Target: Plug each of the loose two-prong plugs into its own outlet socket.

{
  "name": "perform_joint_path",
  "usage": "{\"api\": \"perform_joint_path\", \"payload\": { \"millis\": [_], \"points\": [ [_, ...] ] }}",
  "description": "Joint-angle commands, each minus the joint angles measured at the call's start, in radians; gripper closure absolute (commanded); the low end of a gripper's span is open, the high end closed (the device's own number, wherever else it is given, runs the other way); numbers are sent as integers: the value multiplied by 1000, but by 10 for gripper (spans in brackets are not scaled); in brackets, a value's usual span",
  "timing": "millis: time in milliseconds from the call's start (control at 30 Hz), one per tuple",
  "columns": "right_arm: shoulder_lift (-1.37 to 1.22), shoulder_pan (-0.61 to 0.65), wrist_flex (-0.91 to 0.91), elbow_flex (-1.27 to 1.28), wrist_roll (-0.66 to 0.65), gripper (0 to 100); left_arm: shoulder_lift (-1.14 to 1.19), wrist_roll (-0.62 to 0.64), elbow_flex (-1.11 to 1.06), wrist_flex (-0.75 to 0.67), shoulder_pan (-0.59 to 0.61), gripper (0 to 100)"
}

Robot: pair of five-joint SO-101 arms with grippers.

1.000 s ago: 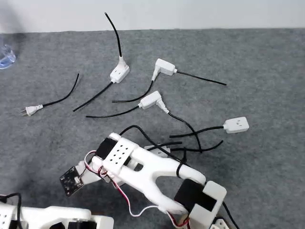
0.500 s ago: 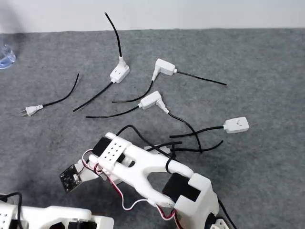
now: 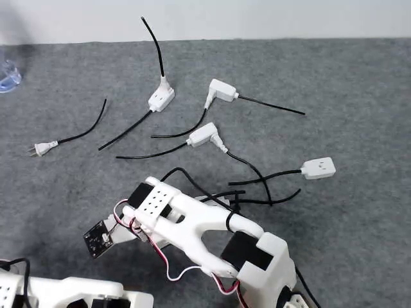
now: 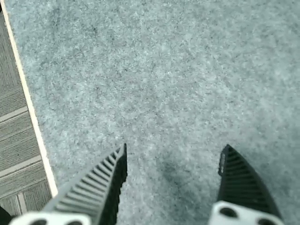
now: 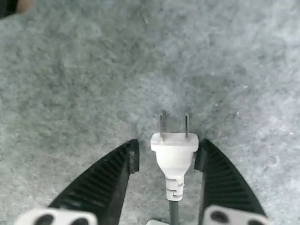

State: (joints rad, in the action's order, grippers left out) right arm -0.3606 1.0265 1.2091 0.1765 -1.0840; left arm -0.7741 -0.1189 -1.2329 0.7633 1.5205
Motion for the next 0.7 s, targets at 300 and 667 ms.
{"api": "perform_joint_path", "payload": {
  "millis": [300, 667],
  "points": [
    [2, -39, -64, 9, 0, 985, -8, 6, 5, -20, -44, 705],
    [277, -295, -19, -54, 293, 991, -9, 9, 19, -17, -390, 705]
  ]
}}
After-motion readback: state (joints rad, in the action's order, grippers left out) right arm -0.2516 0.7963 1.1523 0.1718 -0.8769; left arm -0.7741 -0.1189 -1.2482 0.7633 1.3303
